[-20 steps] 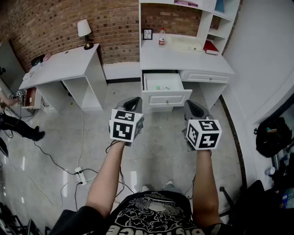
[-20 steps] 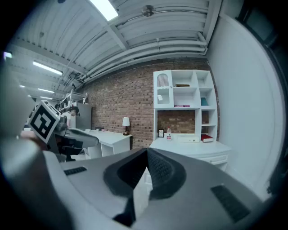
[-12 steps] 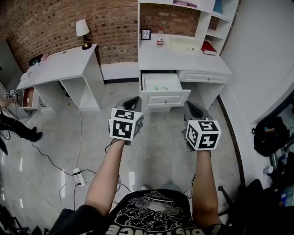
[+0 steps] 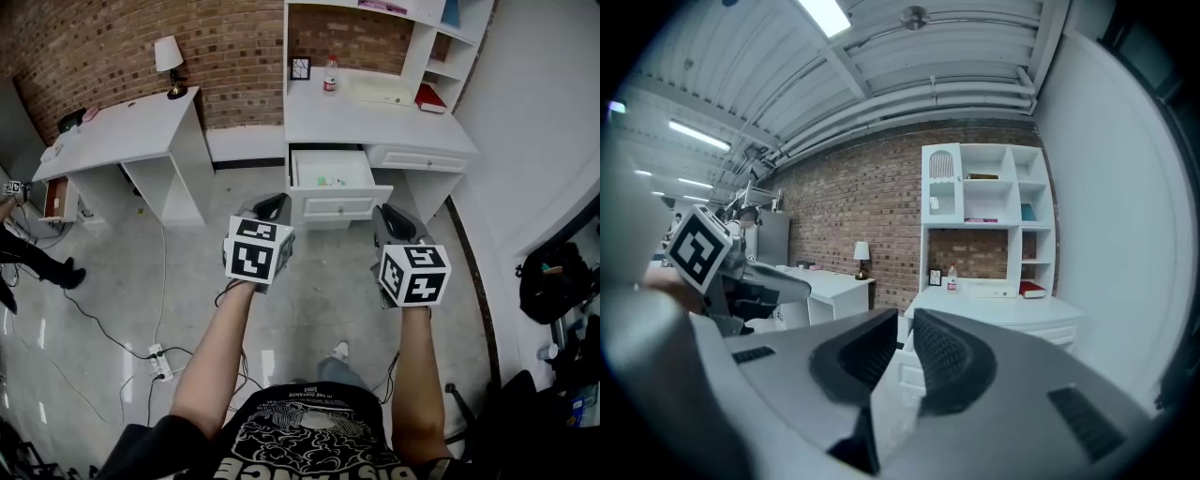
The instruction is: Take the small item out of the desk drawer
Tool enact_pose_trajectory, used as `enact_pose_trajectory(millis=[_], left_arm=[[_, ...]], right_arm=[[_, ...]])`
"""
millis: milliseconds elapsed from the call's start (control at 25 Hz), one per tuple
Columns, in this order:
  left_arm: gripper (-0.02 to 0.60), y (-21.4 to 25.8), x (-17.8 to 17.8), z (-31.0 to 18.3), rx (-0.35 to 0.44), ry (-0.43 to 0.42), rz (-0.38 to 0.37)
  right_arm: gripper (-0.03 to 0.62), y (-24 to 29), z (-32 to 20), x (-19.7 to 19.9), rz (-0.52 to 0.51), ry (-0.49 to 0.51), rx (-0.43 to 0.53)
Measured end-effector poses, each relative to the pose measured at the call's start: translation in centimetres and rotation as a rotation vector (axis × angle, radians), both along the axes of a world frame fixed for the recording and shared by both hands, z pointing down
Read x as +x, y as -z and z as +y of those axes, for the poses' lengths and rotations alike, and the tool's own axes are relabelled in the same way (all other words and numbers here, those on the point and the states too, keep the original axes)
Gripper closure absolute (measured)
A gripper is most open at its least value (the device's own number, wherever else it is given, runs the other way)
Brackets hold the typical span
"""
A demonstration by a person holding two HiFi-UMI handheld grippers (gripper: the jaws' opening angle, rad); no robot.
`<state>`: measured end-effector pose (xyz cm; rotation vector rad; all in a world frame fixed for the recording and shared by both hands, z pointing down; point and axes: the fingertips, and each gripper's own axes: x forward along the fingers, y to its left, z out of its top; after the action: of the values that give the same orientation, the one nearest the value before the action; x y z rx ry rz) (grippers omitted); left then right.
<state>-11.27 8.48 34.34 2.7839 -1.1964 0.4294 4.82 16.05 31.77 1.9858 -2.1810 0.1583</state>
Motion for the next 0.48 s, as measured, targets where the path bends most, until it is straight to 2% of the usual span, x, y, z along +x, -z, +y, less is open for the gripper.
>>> enact_pose_trajectory(millis=[480], left_arm=[[0.578, -0.7, 2.2, -5.1, -0.006, 0.022, -0.026]], right_arm=[[0.461, -1.0, -5.6, 2.1, 0.003, 0.046, -0.028]])
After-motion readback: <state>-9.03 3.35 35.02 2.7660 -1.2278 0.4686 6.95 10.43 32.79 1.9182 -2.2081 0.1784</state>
